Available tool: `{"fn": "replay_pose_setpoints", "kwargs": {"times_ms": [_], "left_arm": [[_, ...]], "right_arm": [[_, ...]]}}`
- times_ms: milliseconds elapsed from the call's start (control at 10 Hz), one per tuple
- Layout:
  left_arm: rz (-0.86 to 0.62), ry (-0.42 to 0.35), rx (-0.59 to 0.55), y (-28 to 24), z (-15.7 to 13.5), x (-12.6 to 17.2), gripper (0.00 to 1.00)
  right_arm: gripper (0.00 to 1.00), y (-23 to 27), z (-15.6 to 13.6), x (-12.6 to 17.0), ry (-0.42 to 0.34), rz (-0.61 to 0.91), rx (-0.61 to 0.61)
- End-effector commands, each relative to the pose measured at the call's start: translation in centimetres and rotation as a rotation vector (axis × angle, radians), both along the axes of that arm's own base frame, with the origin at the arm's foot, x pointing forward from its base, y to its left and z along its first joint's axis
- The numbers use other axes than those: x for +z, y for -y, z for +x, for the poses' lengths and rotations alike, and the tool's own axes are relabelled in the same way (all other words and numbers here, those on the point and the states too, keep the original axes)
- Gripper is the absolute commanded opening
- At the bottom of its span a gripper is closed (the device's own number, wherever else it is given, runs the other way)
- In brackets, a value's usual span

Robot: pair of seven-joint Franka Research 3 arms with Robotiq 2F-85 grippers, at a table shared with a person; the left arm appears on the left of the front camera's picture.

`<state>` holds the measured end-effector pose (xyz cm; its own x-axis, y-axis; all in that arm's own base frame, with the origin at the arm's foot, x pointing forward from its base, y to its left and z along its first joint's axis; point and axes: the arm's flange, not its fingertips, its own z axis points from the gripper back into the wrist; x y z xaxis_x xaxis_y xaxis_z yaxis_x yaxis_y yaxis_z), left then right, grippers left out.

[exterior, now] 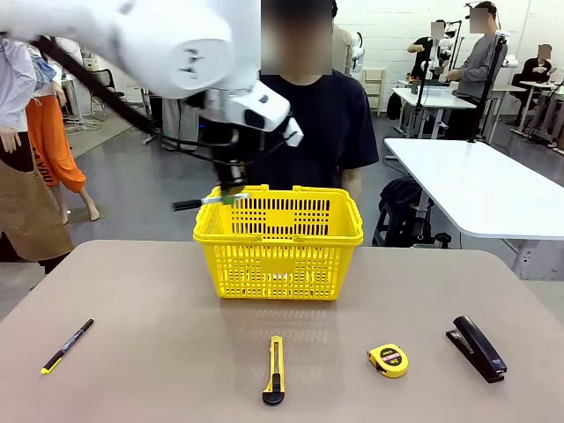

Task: Place the items the person wants into the basket.
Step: Pick up the item the person points to and place it in the Market Basket.

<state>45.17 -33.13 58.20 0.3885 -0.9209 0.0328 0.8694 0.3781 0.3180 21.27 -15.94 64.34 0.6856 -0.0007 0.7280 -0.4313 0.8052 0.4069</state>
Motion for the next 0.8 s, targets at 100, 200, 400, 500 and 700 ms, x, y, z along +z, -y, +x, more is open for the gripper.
{"fn": "replay_pose_setpoints", "kwargs": {"times_ms": [100,200,400,500,700], "left_arm": [[-0.034,-0.043,-0.205,4.2,7.1,-0.1,0.11],[-0.065,-0.067,-0.229,5.0,8.5,-1.3,0.11],[-0.063,-0.103,-0.238,5.9,10.2,-3.3,0.11],[-0.022,-0.110,-0.268,5.8,10.0,-3.6,0.11],[-0.057,-0.070,-0.221,5.4,9.7,-3.8,0.11]], "right_arm": [[1.00,0.1,0.0,-0.2,0.007,0.005,0.017],[1.00,0.1,0.0,-0.2,0.007,0.005,0.017],[1.00,0.1,0.0,-0.2,0.007,0.005,0.017],[1.00,0.1,0.0,-0.2,0.007,0.005,0.017],[1.00,0.1,0.0,-0.2,0.007,0.005,0.017]]}}
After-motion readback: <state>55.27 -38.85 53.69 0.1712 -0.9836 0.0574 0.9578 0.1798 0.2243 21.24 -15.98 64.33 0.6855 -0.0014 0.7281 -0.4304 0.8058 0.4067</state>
